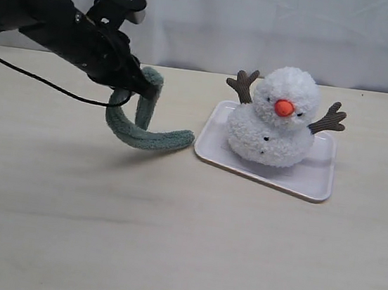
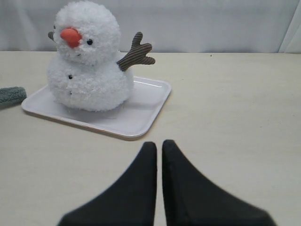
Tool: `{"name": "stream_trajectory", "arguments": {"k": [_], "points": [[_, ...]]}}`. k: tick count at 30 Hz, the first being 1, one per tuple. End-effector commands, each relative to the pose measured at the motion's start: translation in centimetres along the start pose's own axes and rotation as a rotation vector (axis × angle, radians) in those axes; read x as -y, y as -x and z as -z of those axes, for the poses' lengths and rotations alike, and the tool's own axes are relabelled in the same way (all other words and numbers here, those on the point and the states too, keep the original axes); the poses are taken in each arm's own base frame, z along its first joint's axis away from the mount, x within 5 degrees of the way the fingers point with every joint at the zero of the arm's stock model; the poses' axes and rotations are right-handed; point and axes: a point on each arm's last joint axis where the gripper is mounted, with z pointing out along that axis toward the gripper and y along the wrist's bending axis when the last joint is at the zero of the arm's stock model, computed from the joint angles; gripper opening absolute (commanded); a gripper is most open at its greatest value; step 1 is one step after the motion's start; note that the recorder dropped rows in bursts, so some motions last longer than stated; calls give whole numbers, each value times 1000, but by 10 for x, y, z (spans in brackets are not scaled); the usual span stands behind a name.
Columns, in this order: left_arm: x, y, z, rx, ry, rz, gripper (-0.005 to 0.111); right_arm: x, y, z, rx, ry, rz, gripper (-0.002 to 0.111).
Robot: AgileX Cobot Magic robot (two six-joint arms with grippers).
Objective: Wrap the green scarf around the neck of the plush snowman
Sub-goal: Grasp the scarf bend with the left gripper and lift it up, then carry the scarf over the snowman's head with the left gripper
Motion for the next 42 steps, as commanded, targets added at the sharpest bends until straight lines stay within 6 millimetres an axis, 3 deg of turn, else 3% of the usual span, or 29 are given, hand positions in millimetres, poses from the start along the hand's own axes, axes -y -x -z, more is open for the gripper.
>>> {"name": "stream_trajectory", "arguments": {"k": [1,14,21,25,30,36,42], "points": [[36,21,24,95,-29,-76,0,0,0,0,7,-3,-5,4],[133,53,73,358,-113,-291,0,0,0,0,7,-3,-5,4],[176,55,88,458,-124,-596,0,0,0,0,7,-3,-5,4],[191,54,90,500,-71,-828,0,0,0,0,7,-3,-5,4],[195,62,94,593,49,-990,0,0,0,0,7,-3,-5,4],[197,66,77,652,152,-1149,0,0,0,0,7,-3,-5,4],[201,55,33,586,217,-1512,0,0,0,0,7,-3,-5,4]]}}
